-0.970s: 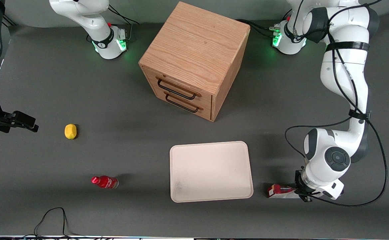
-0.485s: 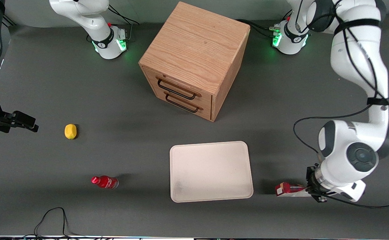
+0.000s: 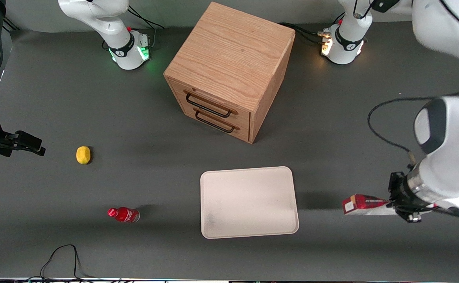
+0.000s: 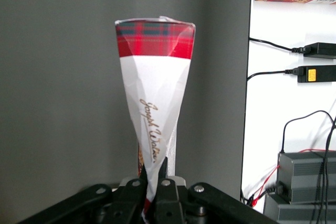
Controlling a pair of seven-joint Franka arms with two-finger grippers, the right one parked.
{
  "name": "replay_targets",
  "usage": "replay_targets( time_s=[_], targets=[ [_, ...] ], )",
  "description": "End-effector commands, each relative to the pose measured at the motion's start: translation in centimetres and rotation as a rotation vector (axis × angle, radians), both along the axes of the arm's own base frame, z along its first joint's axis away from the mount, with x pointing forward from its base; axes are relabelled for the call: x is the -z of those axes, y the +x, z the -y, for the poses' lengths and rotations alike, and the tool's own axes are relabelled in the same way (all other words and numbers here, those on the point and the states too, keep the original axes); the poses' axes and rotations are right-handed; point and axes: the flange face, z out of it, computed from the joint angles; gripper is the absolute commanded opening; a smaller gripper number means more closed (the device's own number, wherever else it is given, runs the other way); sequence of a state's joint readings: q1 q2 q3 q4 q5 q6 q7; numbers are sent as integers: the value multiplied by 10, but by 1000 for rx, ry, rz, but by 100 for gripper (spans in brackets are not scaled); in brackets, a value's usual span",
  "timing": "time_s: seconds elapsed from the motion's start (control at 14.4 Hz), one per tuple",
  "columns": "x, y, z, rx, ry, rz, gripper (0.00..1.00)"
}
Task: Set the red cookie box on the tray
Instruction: 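Lift the cookie box and carry it over the cream tray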
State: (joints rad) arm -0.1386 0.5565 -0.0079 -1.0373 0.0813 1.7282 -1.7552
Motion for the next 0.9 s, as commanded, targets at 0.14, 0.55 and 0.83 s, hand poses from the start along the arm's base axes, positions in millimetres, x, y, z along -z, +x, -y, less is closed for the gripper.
replay_targets(
  time_s=[0.14, 0.55, 0.83],
  targets=[
    [-14, -14, 15, 129, 21, -17, 0],
    [-14, -44, 104, 773, 102, -55, 0],
    [-28, -67, 155, 1108, 115, -43, 0]
  ],
)
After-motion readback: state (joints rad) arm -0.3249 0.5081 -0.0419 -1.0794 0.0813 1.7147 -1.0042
